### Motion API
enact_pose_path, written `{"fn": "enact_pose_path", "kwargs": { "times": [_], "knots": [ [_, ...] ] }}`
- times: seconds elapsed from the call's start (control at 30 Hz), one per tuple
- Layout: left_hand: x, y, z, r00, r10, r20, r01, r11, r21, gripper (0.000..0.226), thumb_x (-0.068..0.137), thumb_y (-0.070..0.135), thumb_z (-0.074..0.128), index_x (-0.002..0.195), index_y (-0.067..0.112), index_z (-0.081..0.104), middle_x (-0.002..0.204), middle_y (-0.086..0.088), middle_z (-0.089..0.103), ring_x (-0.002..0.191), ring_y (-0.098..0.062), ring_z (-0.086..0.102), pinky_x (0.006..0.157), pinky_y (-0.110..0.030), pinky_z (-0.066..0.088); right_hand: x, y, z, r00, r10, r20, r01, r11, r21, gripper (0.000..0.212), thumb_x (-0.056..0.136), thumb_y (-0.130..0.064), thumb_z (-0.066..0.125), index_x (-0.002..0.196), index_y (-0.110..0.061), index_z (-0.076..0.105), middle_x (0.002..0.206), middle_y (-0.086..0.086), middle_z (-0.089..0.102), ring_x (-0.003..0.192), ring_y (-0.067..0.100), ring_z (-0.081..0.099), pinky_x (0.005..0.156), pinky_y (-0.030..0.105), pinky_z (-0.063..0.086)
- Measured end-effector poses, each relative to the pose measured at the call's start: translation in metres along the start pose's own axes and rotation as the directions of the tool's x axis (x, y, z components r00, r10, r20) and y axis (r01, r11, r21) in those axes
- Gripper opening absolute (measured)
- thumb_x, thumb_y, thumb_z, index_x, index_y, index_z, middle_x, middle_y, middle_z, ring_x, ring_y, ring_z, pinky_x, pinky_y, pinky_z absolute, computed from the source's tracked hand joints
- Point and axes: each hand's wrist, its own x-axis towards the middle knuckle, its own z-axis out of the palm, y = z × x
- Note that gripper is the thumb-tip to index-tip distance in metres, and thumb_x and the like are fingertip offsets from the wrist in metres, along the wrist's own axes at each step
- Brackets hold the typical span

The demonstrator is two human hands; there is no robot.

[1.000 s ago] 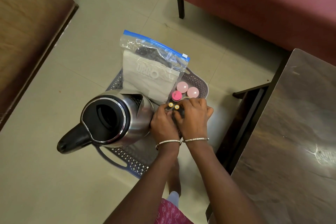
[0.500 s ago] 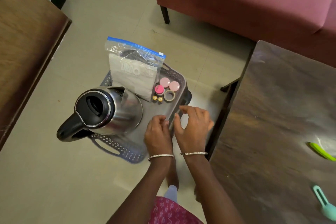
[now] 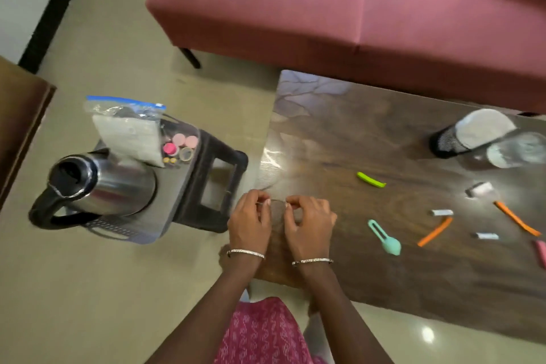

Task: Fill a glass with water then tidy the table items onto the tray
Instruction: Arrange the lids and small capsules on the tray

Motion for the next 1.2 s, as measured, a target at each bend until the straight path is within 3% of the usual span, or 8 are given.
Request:
{"fn": "enact_pose_path", "kwargs": {
  "times": [0.17, 0.47, 0.7, 0.83, 1.0, 1.2],
  "knots": [
    [-0.051, 0.083, 0.057, 0.993, 0.095, 0.073, -0.093, 0.995, -0.030, 0.007, 0.087, 0.014, 0.064, 0.089, 0.020, 0.063, 0.085, 0.005, 0.065, 0.078, -0.012, 0.060, 0.070, -0.022, 0.047, -0.011, 0.079, -0.090, 0.989, 0.093, -0.114, -0.090, 0.996, 0.028, 0.006, 0.080, -0.018, 0.071, 0.081, -0.024, 0.070, 0.083, -0.008, 0.070, 0.089, 0.022, 0.059, 0.078, 0.039, 0.039],
    [-0.103, 0.193, 0.158, 0.968, 0.163, 0.188, -0.132, 0.977, -0.165, 0.010, 0.081, 0.002, 0.065, 0.083, 0.011, 0.065, 0.083, -0.001, 0.065, 0.072, -0.019, 0.062, 0.068, -0.036, 0.053, -0.012, 0.209, -0.207, 0.937, 0.273, -0.217, -0.274, 0.961, 0.028, 0.008, 0.079, -0.015, 0.075, 0.080, -0.023, 0.072, 0.081, -0.006, 0.072, 0.090, 0.025, 0.062, 0.075, 0.036, 0.038],
    [-0.111, 0.228, 0.227, 0.902, 0.179, 0.394, -0.165, 0.984, -0.069, 0.006, 0.085, 0.008, 0.061, 0.088, 0.011, 0.065, 0.088, -0.003, 0.068, 0.084, -0.022, 0.063, 0.077, -0.037, 0.051, 0.007, 0.288, -0.251, 0.846, 0.470, -0.252, -0.443, 0.882, 0.160, 0.008, 0.082, -0.013, 0.070, 0.083, -0.020, 0.073, 0.078, -0.003, 0.073, 0.085, 0.025, 0.063, 0.082, 0.039, 0.049],
    [-0.103, 0.232, 0.270, 0.872, 0.181, 0.454, -0.213, 0.977, 0.020, 0.008, 0.083, 0.009, 0.062, 0.087, 0.015, 0.066, 0.087, -0.001, 0.068, 0.081, -0.022, 0.063, 0.070, -0.022, 0.038, 0.018, 0.332, -0.250, 0.716, 0.663, -0.216, -0.582, 0.739, 0.339, 0.007, 0.081, -0.010, 0.069, 0.084, -0.013, 0.074, 0.075, 0.003, 0.071, 0.072, 0.021, 0.066, 0.079, 0.038, 0.055],
    [-0.089, 0.233, 0.311, 0.833, 0.094, 0.545, -0.219, 0.961, 0.170, 0.009, 0.087, 0.017, 0.058, 0.092, 0.020, 0.064, 0.092, -0.001, 0.068, 0.089, -0.024, 0.063, 0.075, -0.035, 0.049, 0.027, 0.368, -0.242, 0.497, 0.867, -0.044, -0.746, 0.453, 0.489, 0.009, 0.085, -0.018, 0.068, 0.077, -0.020, 0.071, 0.073, 0.000, 0.069, 0.080, 0.026, 0.068, 0.081, 0.034, 0.053],
    [-0.065, 0.232, 0.352, 0.789, 0.061, 0.612, -0.280, 0.921, 0.270, 0.019, 0.090, 0.016, 0.053, 0.107, 0.015, 0.061, 0.106, -0.009, 0.065, 0.098, -0.031, 0.061, 0.083, -0.040, 0.048, 0.055, 0.397, -0.227, 0.369, 0.927, 0.068, -0.809, 0.284, 0.514, 0.018, 0.089, -0.028, 0.066, 0.086, -0.012, 0.076, 0.089, 0.009, 0.076, 0.086, 0.028, 0.066, 0.076, 0.026, 0.043]
  ]
}}
